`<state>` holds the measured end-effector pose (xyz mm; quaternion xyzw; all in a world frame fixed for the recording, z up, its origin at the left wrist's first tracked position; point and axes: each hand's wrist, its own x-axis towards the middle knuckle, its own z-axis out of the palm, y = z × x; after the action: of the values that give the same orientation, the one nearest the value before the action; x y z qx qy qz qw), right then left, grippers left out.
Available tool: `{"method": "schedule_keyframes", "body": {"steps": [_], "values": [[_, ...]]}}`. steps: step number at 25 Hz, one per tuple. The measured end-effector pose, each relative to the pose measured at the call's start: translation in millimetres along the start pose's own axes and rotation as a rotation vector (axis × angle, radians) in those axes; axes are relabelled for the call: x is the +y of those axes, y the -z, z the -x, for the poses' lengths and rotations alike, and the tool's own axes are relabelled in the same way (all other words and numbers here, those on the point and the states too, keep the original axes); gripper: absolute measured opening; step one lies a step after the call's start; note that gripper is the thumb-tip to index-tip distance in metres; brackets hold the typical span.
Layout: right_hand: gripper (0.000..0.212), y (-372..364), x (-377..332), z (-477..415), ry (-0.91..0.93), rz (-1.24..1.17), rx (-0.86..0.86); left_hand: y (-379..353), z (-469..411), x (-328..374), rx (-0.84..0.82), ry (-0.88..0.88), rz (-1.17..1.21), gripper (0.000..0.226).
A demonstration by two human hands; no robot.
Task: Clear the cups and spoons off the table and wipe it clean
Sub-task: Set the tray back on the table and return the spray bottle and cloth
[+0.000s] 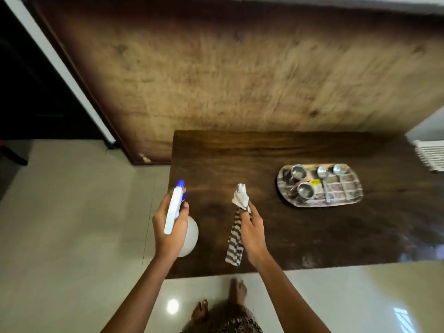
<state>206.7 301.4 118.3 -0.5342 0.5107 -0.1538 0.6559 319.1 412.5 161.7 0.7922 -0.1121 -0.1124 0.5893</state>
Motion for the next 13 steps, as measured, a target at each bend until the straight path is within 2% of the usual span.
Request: {"method": "schedule_keyframes", "body": {"steps": [2, 6, 13], "values": [[0.032, 20.9, -42.5, 19.8, 0.073, -0.117, 0.014, -6.7, 2.1, 41.9, -0.052, -0.046, 0.072, 0.035], [0.027, 67.9, -102.2, 47.1, 0.090, -0.297, 0.017, -33.2, 15.5, 105.5, -0.085, -0.113, 0.157, 0.043], [0.026, 190.8, -133.2, 46.5, 0.225, -0.390, 0.058, -125.6, 65.3, 177.2, -0.166, -0.232, 0.170, 0.043]]}}
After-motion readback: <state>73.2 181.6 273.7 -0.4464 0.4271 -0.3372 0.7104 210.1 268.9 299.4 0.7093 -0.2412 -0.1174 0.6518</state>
